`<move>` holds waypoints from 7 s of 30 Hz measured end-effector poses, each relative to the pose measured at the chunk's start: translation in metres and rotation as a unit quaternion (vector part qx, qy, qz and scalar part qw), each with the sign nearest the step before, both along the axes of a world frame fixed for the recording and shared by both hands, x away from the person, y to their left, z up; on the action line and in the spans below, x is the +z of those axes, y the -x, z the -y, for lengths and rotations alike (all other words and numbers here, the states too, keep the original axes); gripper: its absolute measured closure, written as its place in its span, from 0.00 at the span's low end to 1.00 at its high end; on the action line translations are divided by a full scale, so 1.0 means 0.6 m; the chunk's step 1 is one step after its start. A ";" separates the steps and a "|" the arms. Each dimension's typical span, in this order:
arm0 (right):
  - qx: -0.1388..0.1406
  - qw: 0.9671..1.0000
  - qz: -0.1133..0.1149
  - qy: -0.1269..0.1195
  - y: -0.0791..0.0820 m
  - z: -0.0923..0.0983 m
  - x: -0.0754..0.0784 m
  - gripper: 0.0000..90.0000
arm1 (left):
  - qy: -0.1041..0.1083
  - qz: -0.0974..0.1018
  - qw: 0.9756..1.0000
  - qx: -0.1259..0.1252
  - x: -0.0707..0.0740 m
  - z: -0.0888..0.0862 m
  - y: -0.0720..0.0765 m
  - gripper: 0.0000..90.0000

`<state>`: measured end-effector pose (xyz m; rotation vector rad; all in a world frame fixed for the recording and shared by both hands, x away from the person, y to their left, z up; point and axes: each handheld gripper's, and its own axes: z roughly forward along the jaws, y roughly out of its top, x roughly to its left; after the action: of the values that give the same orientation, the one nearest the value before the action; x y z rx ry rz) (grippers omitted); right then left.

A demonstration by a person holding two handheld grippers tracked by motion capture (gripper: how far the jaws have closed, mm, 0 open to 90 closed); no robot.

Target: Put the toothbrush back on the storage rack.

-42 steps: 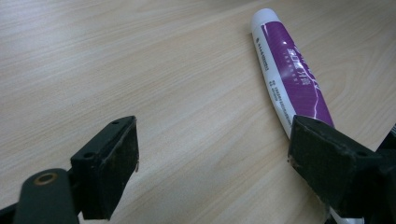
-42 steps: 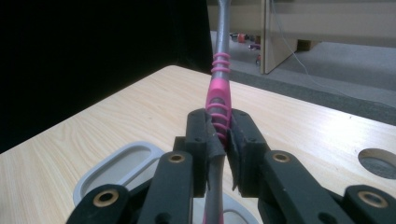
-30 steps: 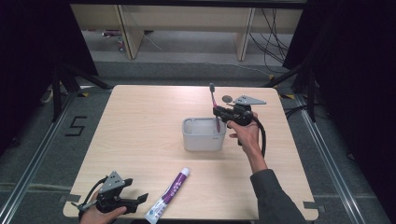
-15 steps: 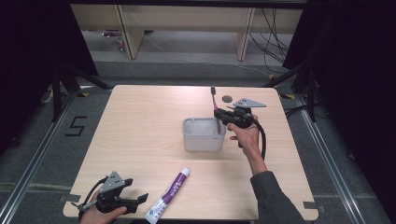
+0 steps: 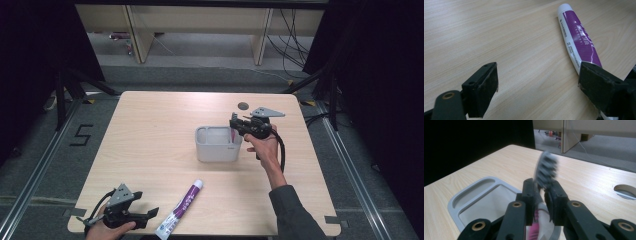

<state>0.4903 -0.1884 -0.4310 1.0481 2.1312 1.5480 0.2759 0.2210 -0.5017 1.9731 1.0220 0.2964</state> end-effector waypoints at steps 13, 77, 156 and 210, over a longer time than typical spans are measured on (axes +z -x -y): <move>-0.011 0.999 0.017 0.026 0.009 0.007 0.007 0.67 | -0.001 -0.003 1.000 -0.001 0.000 0.000 0.000 0.18; -0.024 0.997 -0.045 0.064 0.246 0.116 -0.070 0.46 | -0.017 -0.002 1.000 -0.008 0.003 -0.001 0.000 0.18; 0.000 0.994 -0.069 0.082 0.300 0.114 -0.100 0.44 | -0.046 -0.001 0.988 -0.150 0.003 0.104 0.076 1.00; -0.001 0.995 -0.071 0.075 0.296 0.118 -0.102 0.44 | -0.114 -0.004 0.989 -0.096 -0.003 0.056 0.011 1.00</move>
<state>0.3127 -0.2590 -0.4920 1.1370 2.2983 1.3244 0.2690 0.1872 -0.5033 2.2632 0.8235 0.3103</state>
